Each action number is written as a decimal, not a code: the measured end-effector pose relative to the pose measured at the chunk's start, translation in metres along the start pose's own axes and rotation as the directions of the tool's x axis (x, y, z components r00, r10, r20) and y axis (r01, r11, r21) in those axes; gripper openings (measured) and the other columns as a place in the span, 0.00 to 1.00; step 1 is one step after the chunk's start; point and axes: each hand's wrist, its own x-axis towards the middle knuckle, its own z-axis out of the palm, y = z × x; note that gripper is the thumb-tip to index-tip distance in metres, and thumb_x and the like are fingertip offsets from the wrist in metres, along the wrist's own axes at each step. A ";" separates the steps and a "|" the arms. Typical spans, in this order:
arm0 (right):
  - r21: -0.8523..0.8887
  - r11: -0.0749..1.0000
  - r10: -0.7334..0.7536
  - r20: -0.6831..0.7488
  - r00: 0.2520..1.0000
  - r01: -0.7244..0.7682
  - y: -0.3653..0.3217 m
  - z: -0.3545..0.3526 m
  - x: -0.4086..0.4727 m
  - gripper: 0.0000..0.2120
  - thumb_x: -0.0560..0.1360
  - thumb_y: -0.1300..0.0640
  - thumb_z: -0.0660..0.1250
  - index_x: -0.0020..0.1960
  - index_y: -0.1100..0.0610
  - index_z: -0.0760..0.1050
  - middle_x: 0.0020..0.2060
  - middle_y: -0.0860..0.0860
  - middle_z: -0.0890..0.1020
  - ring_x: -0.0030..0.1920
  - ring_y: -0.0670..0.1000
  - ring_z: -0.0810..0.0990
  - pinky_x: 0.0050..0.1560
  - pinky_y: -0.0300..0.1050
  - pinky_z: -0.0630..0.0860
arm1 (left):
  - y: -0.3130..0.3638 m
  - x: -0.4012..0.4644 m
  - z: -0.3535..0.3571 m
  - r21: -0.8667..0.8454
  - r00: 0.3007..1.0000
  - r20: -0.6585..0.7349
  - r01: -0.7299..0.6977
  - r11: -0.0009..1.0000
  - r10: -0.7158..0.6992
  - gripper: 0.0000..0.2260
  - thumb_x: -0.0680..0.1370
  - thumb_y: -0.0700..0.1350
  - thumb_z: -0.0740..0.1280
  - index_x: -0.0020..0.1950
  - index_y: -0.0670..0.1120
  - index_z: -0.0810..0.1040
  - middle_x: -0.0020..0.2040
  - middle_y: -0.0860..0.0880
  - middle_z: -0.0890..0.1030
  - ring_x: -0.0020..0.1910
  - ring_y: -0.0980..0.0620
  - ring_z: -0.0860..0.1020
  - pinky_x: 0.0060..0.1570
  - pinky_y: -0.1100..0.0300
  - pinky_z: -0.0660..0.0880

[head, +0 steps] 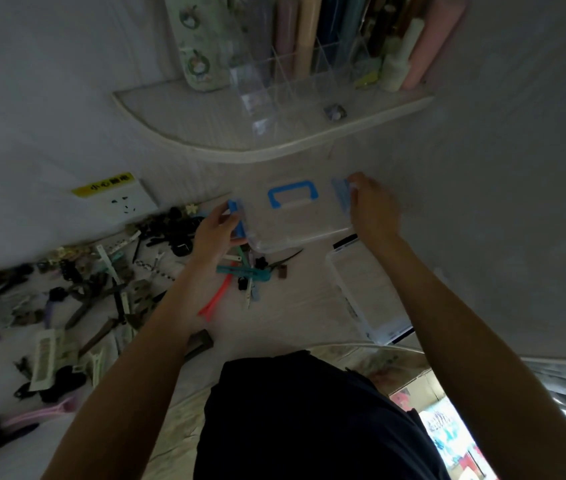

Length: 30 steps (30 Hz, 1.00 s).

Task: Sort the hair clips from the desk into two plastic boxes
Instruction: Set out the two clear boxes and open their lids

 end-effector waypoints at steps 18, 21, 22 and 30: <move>0.352 0.863 -0.394 0.025 0.919 0.361 -0.009 -0.004 -0.035 0.13 0.70 0.57 0.69 0.54 0.57 0.80 0.54 0.53 0.82 0.56 0.44 0.75 0.67 0.51 0.61 | -0.005 -0.011 0.018 -0.115 1.000 0.009 -0.019 0.993 0.020 0.14 0.80 0.37 0.60 0.65 0.37 0.70 0.49 0.44 0.79 0.46 0.50 0.79 0.39 0.63 0.80; 0.501 0.830 -0.260 -0.042 0.965 0.246 0.000 -0.014 -0.039 0.12 0.71 0.62 0.70 0.55 0.57 0.79 0.54 0.47 0.79 0.57 0.42 0.74 0.71 0.51 0.62 | 0.003 -0.013 0.022 -0.094 0.997 -0.016 -0.076 0.993 0.074 0.16 0.80 0.36 0.59 0.68 0.38 0.67 0.55 0.42 0.76 0.53 0.44 0.76 0.51 0.50 0.76; 0.491 0.837 -0.225 -0.093 0.970 0.241 0.004 -0.019 -0.039 0.13 0.71 0.62 0.70 0.55 0.56 0.79 0.53 0.46 0.79 0.58 0.45 0.74 0.70 0.45 0.63 | 0.003 -0.011 0.021 -0.096 0.996 -0.035 -0.091 0.991 0.088 0.16 0.80 0.35 0.59 0.68 0.38 0.67 0.56 0.40 0.75 0.53 0.43 0.76 0.54 0.47 0.74; 0.357 0.932 0.138 -0.190 0.972 -0.062 0.020 -0.033 -0.035 0.11 0.74 0.62 0.67 0.55 0.62 0.76 0.48 0.57 0.82 0.45 0.53 0.80 0.46 0.42 0.75 | 0.005 -0.005 0.015 -0.026 0.991 -0.073 -0.118 0.993 0.116 0.16 0.80 0.37 0.59 0.68 0.40 0.68 0.58 0.41 0.77 0.57 0.42 0.77 0.57 0.48 0.75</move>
